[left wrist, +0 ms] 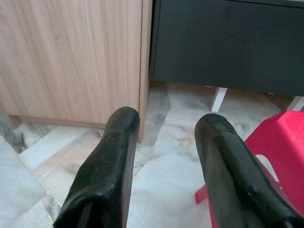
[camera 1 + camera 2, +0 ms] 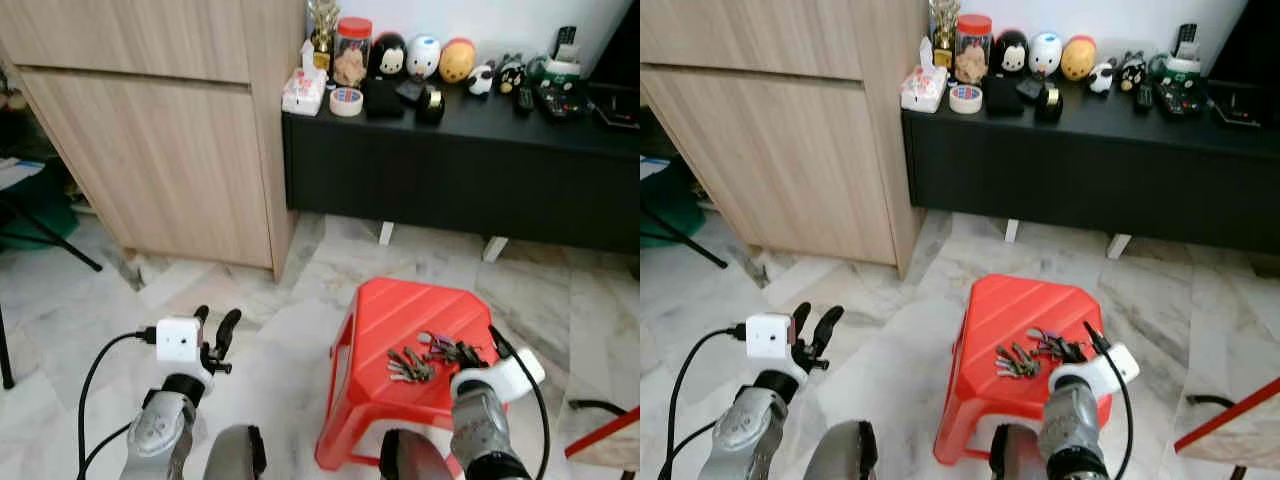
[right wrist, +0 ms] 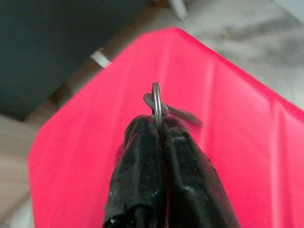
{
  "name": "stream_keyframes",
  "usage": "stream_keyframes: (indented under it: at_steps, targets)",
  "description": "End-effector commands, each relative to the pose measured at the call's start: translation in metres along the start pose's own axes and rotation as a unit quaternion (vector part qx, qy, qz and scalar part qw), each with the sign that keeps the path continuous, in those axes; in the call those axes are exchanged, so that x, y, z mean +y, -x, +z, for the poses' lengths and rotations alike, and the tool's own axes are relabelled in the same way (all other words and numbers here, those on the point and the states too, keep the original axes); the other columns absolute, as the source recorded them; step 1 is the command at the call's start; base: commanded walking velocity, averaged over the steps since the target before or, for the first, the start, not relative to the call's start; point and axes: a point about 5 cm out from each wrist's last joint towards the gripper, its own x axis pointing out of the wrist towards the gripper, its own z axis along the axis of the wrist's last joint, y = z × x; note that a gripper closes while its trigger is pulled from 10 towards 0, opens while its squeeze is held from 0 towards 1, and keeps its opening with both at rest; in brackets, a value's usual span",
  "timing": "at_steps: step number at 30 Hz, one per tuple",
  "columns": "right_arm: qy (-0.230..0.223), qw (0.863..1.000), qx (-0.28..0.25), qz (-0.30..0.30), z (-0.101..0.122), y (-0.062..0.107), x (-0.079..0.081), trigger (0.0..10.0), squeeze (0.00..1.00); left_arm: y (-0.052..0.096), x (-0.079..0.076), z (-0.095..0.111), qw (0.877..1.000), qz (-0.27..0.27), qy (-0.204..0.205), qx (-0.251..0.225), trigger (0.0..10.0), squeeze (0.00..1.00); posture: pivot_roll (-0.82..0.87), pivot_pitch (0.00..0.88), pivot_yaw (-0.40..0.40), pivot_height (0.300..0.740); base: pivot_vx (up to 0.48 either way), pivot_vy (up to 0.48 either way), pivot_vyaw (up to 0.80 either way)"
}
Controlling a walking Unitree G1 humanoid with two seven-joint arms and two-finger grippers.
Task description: Hang keys on a hook
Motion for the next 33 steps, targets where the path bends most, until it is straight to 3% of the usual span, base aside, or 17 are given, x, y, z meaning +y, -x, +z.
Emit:
stream_keyframes:
  at_steps: [1, 2, 3, 4, 5, 6, 11, 17, 24, 33]
  targets:
    - [0.046, 0.999, -0.023, 0.011, 0.004, 0.004, -0.003, 0.0, 0.0, 0.002, -0.003, -0.003, 1.0, -0.005, -0.008, 0.009, 10.0, 0.0, 0.06, 0.063, -0.077, 0.608, 0.0, 0.0, 0.0]
    - [0.046, 0.999, -0.023, 0.011, 0.004, 0.004, -0.003, 0.0, 0.0, 0.002, -0.003, -0.003, 1.0, -0.005, -0.008, 0.009, 10.0, 0.0, 0.06, 0.063, -0.077, 0.608, 0.0, 0.0, 0.0]
    - [0.083, 0.995, -0.041, 0.024, 0.007, 0.008, -0.003, 0.8, 0.0, 0.002, -0.003, -0.004, 1.0, -0.005, -0.007, 0.009, 10.0, 0.0, 0.06, 0.063, -0.078, 0.608, 0.0, 0.0, 0.0]
    - [0.121, 0.99, -0.058, 0.041, 0.009, 0.012, -0.002, 6.3, 0.0, 0.003, -0.003, -0.005, 1.0, -0.004, -0.006, 0.01, 10.0, 0.0, 0.06, 0.061, -0.078, 0.608, 0.0, 0.0, 0.0]
    - [0.121, 0.99, -0.058, 0.041, 0.009, 0.012, -0.002, 6.3, 0.0, 0.003, -0.003, -0.005, 1.0, -0.004, -0.006, 0.01, 10.0, 0.0, 0.06, 0.061, -0.078, 0.608, 0.0, 0.0, 0.0]
    - [0.149, 0.984, -0.075, 0.06, 0.011, 0.017, 0.0, 10.0, 0.0, 0.003, -0.004, -0.005, 1.0, -0.004, -0.005, 0.011, 10.0, 0.0, 0.06, 0.059, -0.081, 0.608, 0.0, 0.0, 0.0]
    - [0.243, 0.954, -0.14, 0.103, 0.023, 0.036, 0.005, 10.0, 0.0, 0.003, -0.003, -0.006, 1.0, 0.002, 0.001, 0.011, 10.0, 0.0, 0.06, 0.056, -0.085, 0.608, 0.0, 0.0, 0.0]
    - [0.279, 0.935, -0.189, 0.113, 0.038, 0.05, 0.011, 10.0, 0.0, 0.002, -0.005, -0.008, 1.0, 0.007, 0.013, 0.008, 10.0, 0.0, 0.05, 0.048, -0.091, 0.608, 0.0, 0.0, 0.0]
    - [0.276, 0.938, -0.18, 0.108, 0.04, 0.049, 0.013, 10.0, 0.0, 0.0, -0.006, -0.006, 1.0, 0.013, 0.018, 0.001, 10.0, 0.0, 0.05, 0.046, -0.096, 0.608, 0.0, 0.0, 0.0]
    - [0.275, 0.94, -0.168, 0.111, 0.041, 0.046, 0.02, 10.0, 0.0, 0.002, -0.007, -0.007, 1.0, 0.007, 0.018, 0.001, 10.0, 0.0, 0.05, 0.044, -0.098, 0.608, -0.287, 0.0, 0.0]
